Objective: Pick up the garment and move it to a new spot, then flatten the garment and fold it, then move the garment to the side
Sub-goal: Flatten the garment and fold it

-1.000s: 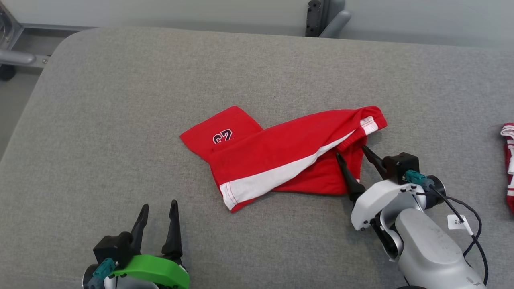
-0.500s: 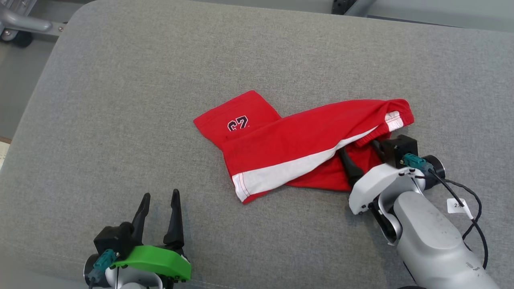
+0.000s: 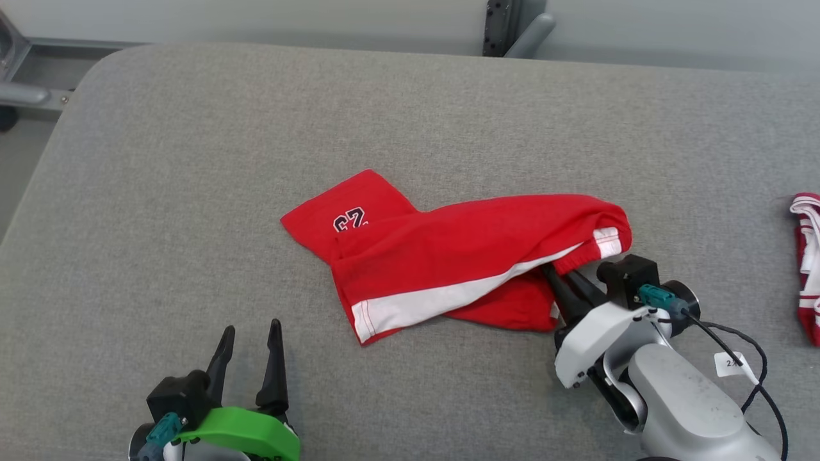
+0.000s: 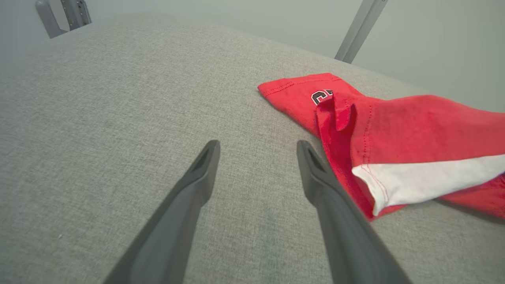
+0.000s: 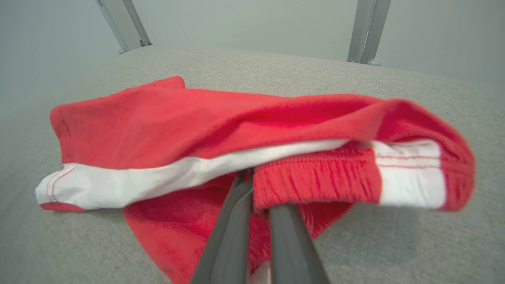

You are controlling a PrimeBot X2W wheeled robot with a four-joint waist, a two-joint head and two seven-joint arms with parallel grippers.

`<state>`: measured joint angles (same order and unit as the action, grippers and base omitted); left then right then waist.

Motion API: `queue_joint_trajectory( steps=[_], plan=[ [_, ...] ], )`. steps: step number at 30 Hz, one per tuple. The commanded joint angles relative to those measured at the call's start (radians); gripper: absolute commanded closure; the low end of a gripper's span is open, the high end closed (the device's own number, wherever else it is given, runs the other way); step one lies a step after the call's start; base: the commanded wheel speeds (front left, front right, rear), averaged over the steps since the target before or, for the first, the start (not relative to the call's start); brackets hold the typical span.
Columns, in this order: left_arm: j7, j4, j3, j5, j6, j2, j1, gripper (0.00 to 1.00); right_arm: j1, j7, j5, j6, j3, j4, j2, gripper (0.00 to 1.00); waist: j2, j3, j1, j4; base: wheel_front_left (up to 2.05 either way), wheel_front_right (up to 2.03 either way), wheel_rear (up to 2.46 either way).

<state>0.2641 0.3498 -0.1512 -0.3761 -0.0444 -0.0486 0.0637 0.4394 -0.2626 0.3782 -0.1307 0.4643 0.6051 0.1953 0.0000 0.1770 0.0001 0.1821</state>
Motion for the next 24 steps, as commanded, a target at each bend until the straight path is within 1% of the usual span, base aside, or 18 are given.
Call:
queue_joint_trajectory(
  steps=[1, 6, 9, 14, 16, 19, 24],
  plan=[
    [-0.001, -0.002, 0.005, 0.005, -0.004, -0.004, -0.019, 0.0, -0.014, -0.003, 0.021, 0.0, 0.024, -0.007, 0.013, 1.0, 0.0, -0.051, -0.0001, -0.05, 0.0, 0.0, 0.0],
    [-0.001, -0.007, 0.006, 0.013, -0.012, -0.004, -0.034, 0.0, -0.016, 0.012, 0.106, 0.0, 0.13, -0.026, 0.088, 1.0, 0.0, -0.096, -0.0001, -0.093, 0.0, 0.0, 0.0],
    [-0.001, -0.008, 0.003, 0.012, -0.009, -0.004, -0.045, 0.0, -0.025, 0.044, 0.151, 0.0, 0.181, -0.025, 0.111, 1.0, 0.0, -0.114, -0.0001, -0.106, 0.0, 0.0, 0.0],
    [-0.001, -0.005, -0.011, 0.015, -0.013, -0.004, -0.06, 0.0, -0.052, 0.128, 0.21, 0.001, 0.271, 0.023, 0.149, 1.0, 0.0, -0.138, -0.0001, -0.109, 0.0, 0.0, 0.0],
    [-0.001, -0.002, -0.016, 0.02, -0.018, -0.004, -0.065, 0.0, -0.064, 0.128, 0.221, 0.001, 0.297, 0.04, 0.163, 1.0, 0.0, -0.147, -0.0001, -0.108, 0.0, 0.0, 0.0],
    [-0.001, 0.002, -0.02, 0.026, -0.021, -0.004, -0.077, 0.0, -0.082, 0.104, 0.245, 0.001, 0.313, 0.065, 0.169, 1.0, 0.0, -0.161, -0.0001, -0.11, 0.0, 0.0, 0.0],
    [-0.001, 0.002, -0.025, 0.031, -0.025, -0.004, -0.081, 0.0, -0.079, 0.053, 0.265, 0.0, 0.319, 0.098, 0.145, 1.0, 0.0, -0.177, -0.0001, -0.12, 0.0, 0.0, 0.0]
  ],
)
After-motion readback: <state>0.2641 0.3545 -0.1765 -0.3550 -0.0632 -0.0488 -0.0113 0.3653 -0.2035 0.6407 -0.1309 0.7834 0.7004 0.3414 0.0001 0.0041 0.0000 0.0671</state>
